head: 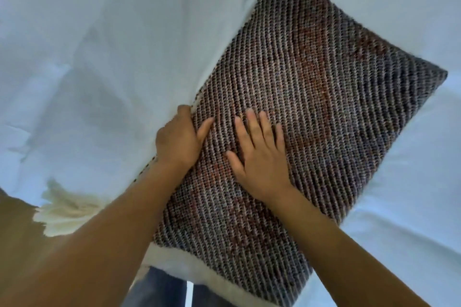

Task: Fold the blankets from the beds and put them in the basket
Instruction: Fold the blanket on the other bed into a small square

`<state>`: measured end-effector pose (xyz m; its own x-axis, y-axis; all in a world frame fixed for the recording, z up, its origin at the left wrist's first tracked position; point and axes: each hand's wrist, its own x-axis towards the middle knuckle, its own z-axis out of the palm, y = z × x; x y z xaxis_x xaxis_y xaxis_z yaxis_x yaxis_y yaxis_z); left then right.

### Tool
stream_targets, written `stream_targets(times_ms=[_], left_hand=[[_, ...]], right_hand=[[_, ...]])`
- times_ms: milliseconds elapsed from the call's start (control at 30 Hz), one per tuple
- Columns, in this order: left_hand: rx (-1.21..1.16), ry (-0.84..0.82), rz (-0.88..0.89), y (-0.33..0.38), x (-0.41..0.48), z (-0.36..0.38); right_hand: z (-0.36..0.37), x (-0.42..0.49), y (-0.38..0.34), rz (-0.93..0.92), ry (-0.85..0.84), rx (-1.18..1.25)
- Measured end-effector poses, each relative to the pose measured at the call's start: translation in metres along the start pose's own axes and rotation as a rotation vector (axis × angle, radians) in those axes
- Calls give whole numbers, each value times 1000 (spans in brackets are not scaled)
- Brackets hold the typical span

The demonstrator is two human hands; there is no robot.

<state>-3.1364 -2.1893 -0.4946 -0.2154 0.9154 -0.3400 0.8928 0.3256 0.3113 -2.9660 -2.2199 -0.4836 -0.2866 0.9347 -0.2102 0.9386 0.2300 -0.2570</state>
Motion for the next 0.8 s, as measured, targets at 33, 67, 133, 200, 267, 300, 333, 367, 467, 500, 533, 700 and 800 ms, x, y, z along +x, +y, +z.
stream_targets(times_ms=[33,67,133,200,267,300,333,367,467,500,533,700,800], left_hand=[[31,-1,12,-2,4,0],[64,-2,32,-5,7,0],[80,-2,52,-5,11,0],[33,21,31,-2,6,-3],[55,70,69,6,-10,-5],[85,90,146,13,-23,-5],[106,91,269,20,-40,-3],[135,61,423,25,-60,1],[292,-158,649,-4,-106,14],[329,-216,600,-28,-111,16],[358,-234,547,-55,-112,16],[479,-242,582,-120,-99,1],[468,-224,585,-107,-93,-1]], right_hand=[[5,-12,4,27,-32,-32],[8,-24,13,107,-58,-33],[11,-46,36,333,-56,-30],[10,-69,53,508,-70,-60],[9,-80,51,626,-77,-63],[9,-79,41,669,-42,-31],[10,-76,25,693,4,20],[12,-73,5,679,45,74],[30,-88,-62,503,68,188],[38,-103,-74,493,34,195],[46,-121,-77,522,-3,185],[64,-201,-44,762,-58,82],[58,-201,-37,754,-78,94]])
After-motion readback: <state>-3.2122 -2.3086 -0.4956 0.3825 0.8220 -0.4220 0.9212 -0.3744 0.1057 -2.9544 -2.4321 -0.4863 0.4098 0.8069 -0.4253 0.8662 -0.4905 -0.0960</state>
